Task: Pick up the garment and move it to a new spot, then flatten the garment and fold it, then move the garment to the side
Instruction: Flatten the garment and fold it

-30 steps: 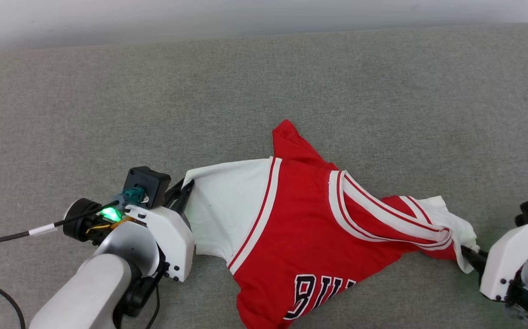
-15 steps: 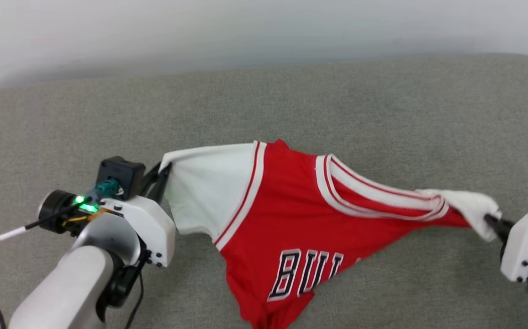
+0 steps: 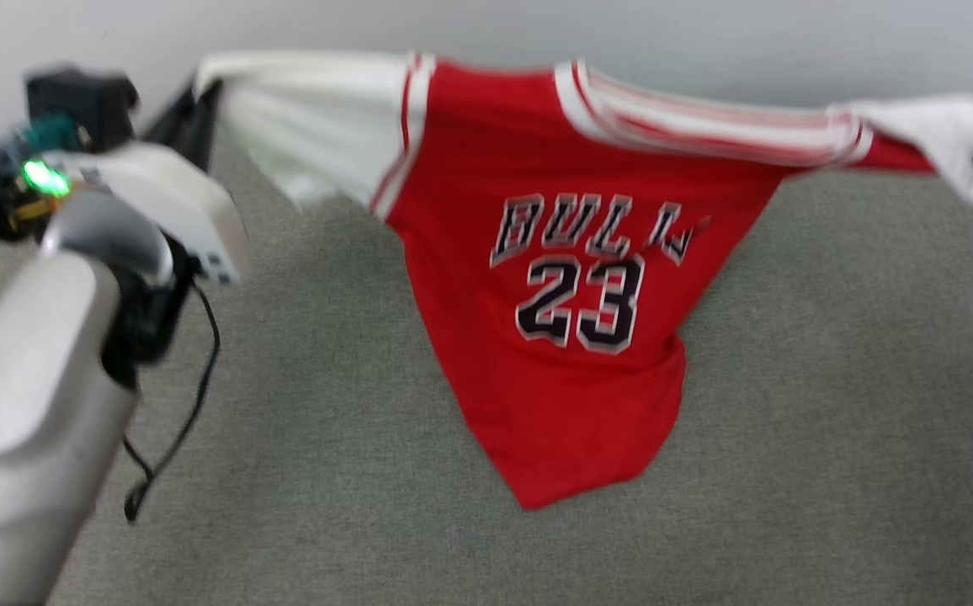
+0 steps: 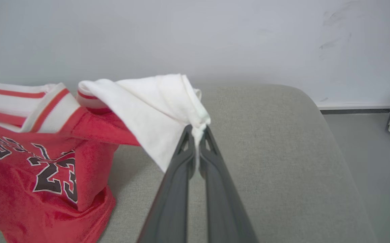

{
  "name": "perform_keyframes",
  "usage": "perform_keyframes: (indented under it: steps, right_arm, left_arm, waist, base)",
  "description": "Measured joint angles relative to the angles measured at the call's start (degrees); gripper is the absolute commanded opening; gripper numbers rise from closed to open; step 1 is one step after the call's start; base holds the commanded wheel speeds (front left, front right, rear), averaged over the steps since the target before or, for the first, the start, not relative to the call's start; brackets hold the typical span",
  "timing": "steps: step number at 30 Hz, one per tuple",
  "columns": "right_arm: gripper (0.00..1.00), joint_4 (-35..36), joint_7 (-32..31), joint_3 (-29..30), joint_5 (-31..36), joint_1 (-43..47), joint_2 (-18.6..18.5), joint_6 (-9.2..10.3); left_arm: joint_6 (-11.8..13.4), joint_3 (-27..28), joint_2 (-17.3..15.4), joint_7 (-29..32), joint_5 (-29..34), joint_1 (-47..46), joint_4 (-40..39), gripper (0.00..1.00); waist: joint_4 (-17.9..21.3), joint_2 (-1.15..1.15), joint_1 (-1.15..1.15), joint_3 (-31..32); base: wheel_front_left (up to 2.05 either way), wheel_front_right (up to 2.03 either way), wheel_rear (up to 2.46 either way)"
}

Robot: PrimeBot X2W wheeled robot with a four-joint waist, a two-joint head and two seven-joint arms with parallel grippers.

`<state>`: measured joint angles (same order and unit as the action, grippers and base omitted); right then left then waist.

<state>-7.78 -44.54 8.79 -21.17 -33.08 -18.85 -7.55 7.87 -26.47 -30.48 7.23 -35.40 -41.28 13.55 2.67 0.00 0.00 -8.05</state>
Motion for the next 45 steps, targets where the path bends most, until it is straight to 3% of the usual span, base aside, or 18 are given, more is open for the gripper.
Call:
perform_keyframes:
  steps: [11,23,37,41,45]
  right_arm:
    - [0.0,-8.03,7.08,-2.99,3.74,-26.42,0.16,-0.01]
    - [0.0,-14.51,21.51,-7.91,5.98,-46.82,2.01,0.0]
    - [0.0,-29.85,31.01,-14.89,0.74,-55.11,1.71,0.0]
    - [0.0,-33.04,32.72,-16.96,-1.62,-54.3,0.99,0.0]
    - [0.0,-32.4,34.52,-19.57,-4.32,-47.64,-0.15,0.0]
  left_arm:
    - [-3.39,3.81,1.25,-5.8,1.86,-26.15,14.99,0.0]
    - [-5.21,7.83,-1.67,-11.49,2.82,-43.86,19.31,0.0]
    - [-6.73,8.93,-0.41,-15.55,0.52,-45.58,24.05,0.0]
    - [-7.99,8.95,0.83,-17.98,-0.55,-42.77,25.81,0.0]
    - [-9.45,9.31,1.41,-20.37,-1.57,-36.72,26.29,0.0]
  waist:
    - [-0.32,0.0,0.01,-7.93]
    - [0.89,0.0,0.01,-20.24]
    - [1.37,0.0,0.01,-34.14]
    - [0.63,0.0,0.02,-34.91]
    - [0.09,0.0,0.01,-33.07]
  base:
    - [0.0,0.0,0.0]
    - [0.0,0.0,0.0]
    - [0.0,0.0,0.0]
    - [0.0,0.0,0.0]
    - [0.0,0.0,0.0]
